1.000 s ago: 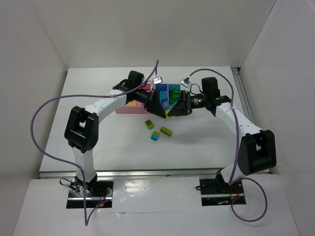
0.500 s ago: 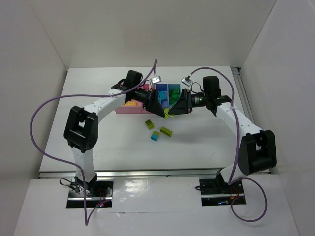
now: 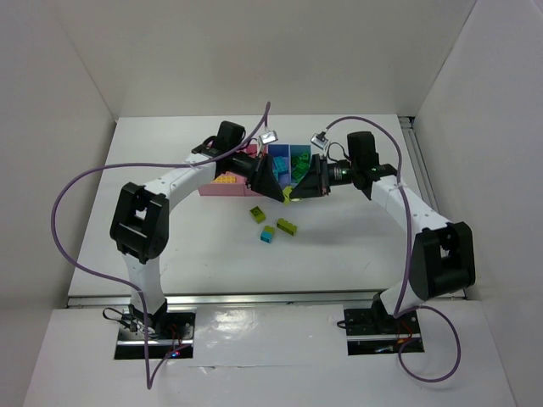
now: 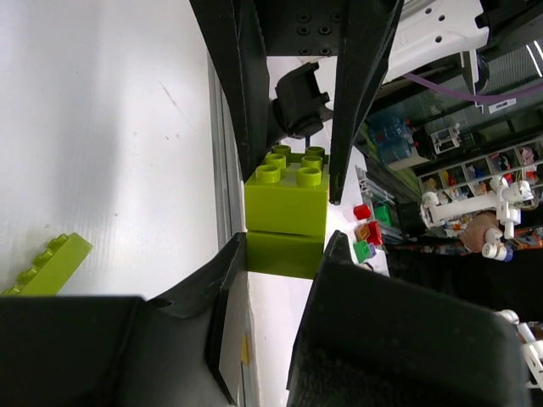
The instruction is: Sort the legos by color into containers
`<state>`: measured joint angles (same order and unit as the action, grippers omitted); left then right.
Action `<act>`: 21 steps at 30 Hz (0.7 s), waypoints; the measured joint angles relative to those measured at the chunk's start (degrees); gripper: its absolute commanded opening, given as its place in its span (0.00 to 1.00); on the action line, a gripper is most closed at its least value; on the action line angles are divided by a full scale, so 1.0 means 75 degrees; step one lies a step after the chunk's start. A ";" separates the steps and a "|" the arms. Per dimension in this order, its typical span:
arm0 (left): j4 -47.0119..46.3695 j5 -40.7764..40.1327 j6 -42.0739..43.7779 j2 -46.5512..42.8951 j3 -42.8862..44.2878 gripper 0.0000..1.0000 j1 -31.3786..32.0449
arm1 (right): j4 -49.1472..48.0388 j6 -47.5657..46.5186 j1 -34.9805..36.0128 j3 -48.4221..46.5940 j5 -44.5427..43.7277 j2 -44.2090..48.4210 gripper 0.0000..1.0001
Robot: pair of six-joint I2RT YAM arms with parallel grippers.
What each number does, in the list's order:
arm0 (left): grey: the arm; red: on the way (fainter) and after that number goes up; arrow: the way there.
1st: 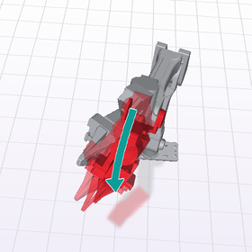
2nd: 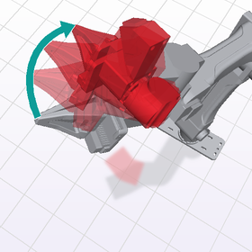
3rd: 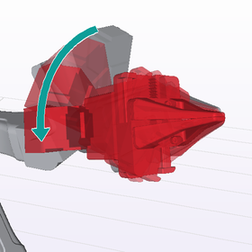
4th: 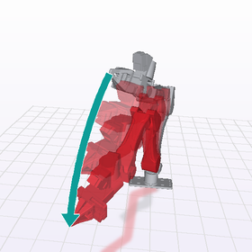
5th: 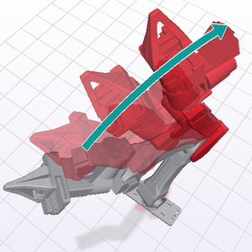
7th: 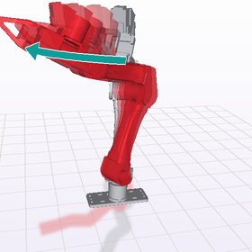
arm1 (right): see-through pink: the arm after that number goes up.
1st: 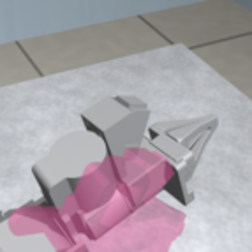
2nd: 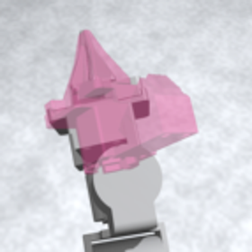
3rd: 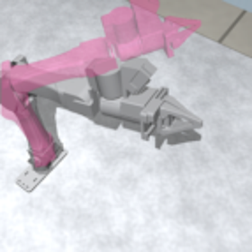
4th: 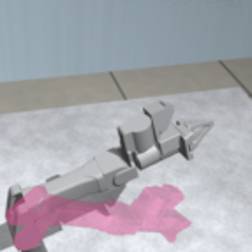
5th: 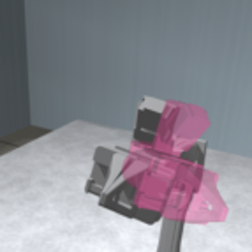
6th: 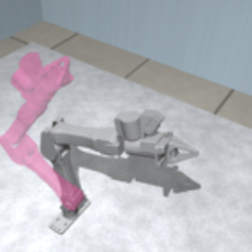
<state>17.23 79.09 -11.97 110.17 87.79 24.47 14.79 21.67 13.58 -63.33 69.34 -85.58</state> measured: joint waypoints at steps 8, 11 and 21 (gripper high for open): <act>0.0481 -0.0507 0.0172 0.0000 0.0000 0.00 -0.0332 | -0.0691 0.0836 -0.0705 0.0609 -0.1256 0.0638 0.13; 0.0848 -0.0924 0.0254 0.0000 0.0020 0.00 -0.0589 | -0.0892 0.1192 -0.1116 0.0807 -0.1813 0.0988 0.13; 0.1772 -0.6304 -0.0877 0.0997 0.1830 0.00 -0.0901 | -0.0172 0.0740 -0.1137 0.0711 -0.3657 0.1239 0.17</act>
<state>30.52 31.81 -18.55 117.64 101.51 17.72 13.50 27.22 5.06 -58.00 41.91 -76.29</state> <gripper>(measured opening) 0.246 0.437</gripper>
